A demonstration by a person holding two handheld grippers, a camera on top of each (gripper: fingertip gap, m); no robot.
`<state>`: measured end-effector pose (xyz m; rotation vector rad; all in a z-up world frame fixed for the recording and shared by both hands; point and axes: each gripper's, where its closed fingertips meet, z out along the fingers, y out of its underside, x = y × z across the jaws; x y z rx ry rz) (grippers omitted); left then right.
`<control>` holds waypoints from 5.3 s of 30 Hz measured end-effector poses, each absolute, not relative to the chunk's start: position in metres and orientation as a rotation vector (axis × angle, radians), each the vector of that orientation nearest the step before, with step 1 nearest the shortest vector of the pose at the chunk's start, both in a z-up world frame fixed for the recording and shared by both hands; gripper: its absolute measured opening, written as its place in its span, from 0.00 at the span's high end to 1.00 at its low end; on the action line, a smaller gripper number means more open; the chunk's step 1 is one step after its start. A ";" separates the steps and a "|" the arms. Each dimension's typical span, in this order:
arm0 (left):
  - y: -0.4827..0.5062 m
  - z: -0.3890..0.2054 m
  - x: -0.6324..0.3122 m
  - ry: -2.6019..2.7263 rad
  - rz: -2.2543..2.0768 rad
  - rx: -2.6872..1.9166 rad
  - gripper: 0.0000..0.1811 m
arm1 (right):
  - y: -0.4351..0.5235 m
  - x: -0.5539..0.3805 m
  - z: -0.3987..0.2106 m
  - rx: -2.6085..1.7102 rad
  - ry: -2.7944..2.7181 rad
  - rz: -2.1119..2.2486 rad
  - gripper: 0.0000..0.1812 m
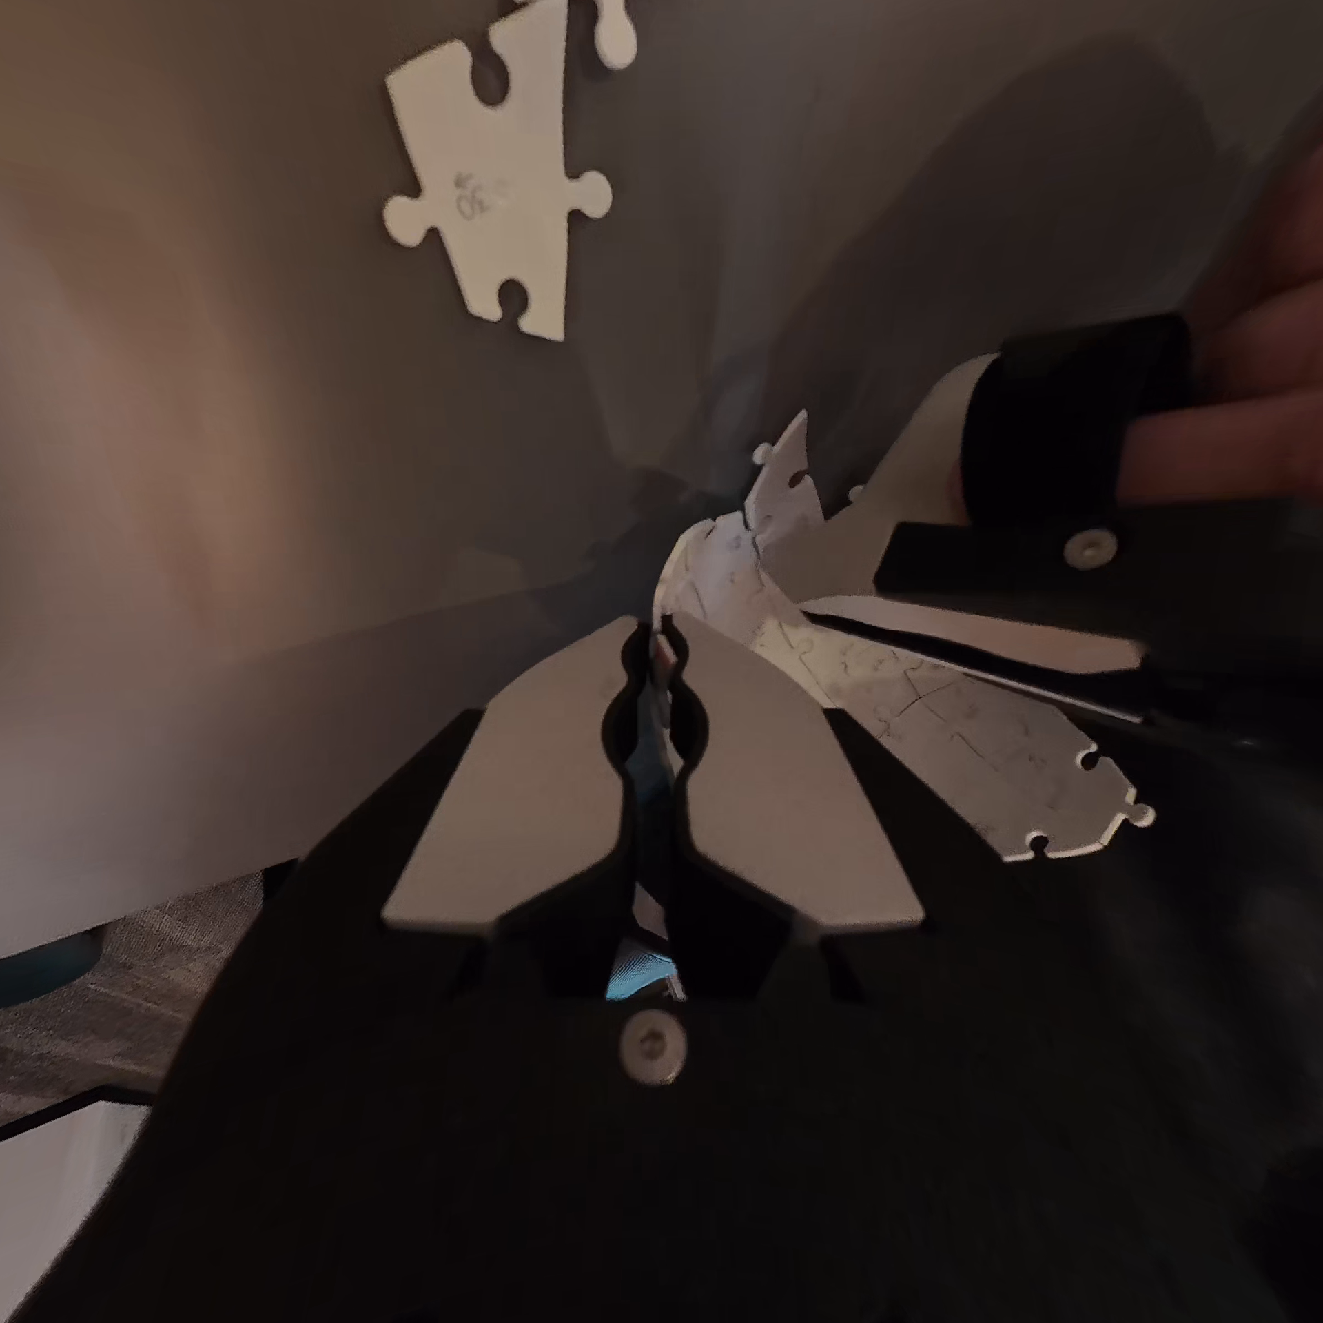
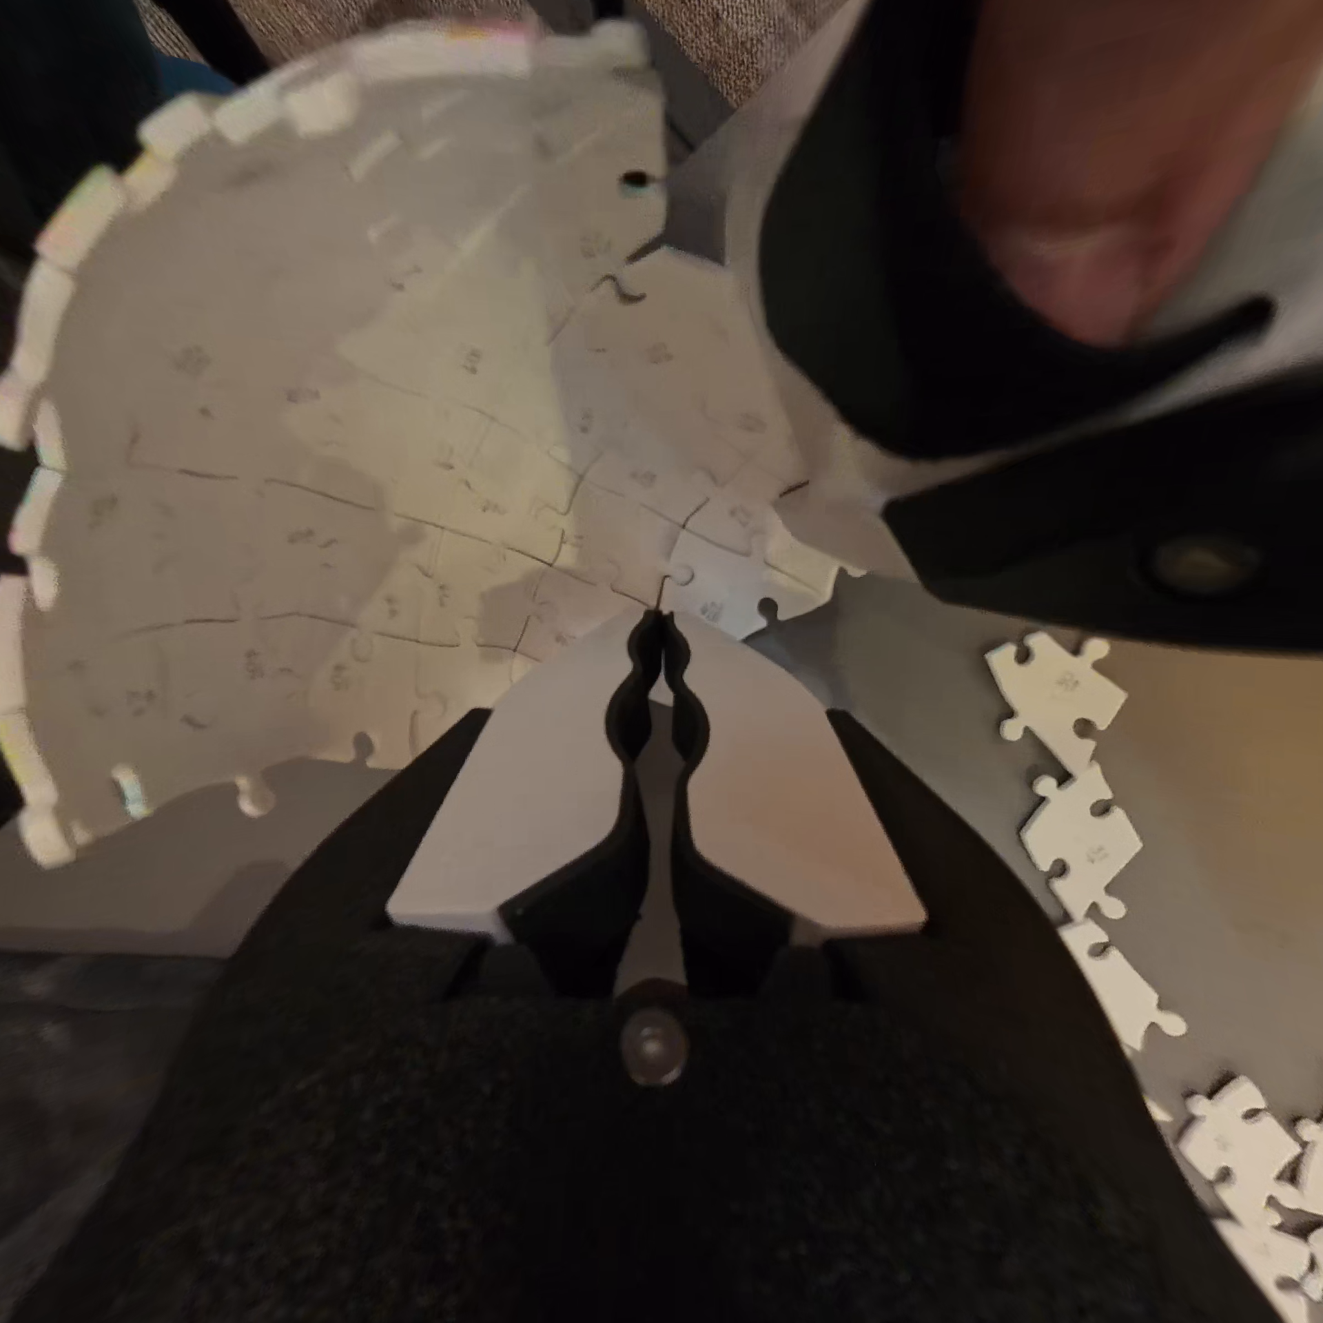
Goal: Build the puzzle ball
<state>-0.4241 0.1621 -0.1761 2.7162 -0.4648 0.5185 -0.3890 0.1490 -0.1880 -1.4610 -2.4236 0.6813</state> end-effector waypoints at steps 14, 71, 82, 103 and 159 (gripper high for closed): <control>0.165 -0.177 -0.422 -0.509 0.529 2.692 0.99 | 0.165 -0.374 -0.174 -1.568 -2.330 0.775 1.00; 0.157 -0.175 -0.419 -0.414 0.681 2.826 0.99 | 0.183 -0.367 -0.182 -1.819 -2.165 0.847 1.00; 0.158 -0.176 -0.420 -0.412 0.688 2.826 0.99 | 0.175 -0.368 -0.186 -1.818 -2.194 0.883 1.00; 0.157 -0.174 -0.423 -0.398 0.737 2.886 0.99 | 0.155 -0.344 -0.186 -2.029 -2.194 1.151 0.95; 0.156 -0.170 -0.424 -0.575 0.604 2.955 0.99 | 0.156 -0.372 -0.145 -1.847 -2.089 1.178 1.00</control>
